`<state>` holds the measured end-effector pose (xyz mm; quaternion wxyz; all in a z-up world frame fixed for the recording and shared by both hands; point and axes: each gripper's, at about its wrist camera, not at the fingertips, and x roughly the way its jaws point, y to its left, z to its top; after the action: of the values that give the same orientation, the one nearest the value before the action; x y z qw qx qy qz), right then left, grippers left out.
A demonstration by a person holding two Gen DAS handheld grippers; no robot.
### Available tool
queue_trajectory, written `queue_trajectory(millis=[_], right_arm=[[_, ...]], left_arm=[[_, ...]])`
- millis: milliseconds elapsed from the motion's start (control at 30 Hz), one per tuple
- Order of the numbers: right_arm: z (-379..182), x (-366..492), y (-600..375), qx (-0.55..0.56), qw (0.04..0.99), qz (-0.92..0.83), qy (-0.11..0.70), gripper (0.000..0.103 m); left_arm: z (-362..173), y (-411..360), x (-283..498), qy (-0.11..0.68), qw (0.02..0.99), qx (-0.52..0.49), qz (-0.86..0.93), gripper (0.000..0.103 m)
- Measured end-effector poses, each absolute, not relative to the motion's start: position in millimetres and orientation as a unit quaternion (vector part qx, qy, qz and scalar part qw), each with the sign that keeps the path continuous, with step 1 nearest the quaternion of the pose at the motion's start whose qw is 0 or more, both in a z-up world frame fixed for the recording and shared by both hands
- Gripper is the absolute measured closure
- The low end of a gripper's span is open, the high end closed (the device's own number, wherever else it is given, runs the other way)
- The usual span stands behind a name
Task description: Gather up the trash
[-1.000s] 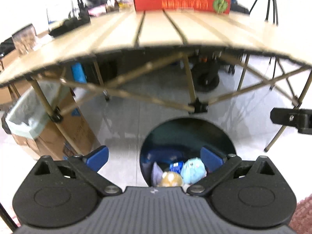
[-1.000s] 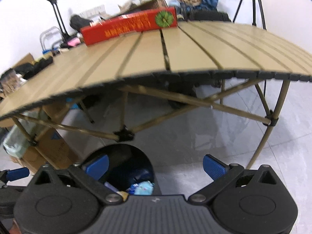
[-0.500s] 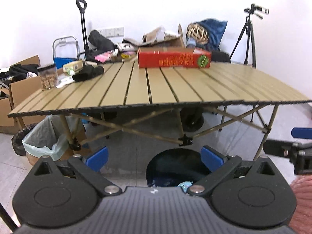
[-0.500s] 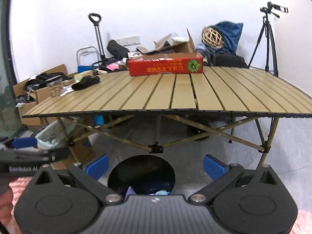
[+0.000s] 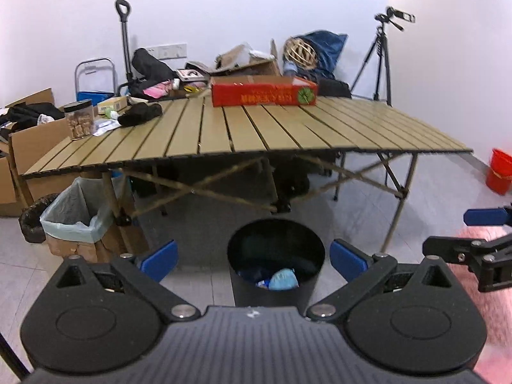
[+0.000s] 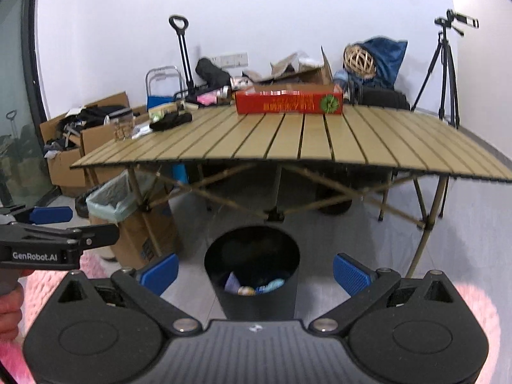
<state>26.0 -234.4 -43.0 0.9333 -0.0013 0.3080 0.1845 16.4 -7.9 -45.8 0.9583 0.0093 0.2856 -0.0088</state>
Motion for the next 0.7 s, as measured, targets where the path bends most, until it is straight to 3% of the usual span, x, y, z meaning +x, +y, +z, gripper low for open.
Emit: queue_trajectory(millis=[700], right_arm=[[-49.7, 15.0, -239.8, 0.006, 0.926, 0.158, 0.342, 0.0]], left_arm=[[-49.4, -14.2, 6.3, 0.302, 0.953, 0.024, -0.019, 0.0]])
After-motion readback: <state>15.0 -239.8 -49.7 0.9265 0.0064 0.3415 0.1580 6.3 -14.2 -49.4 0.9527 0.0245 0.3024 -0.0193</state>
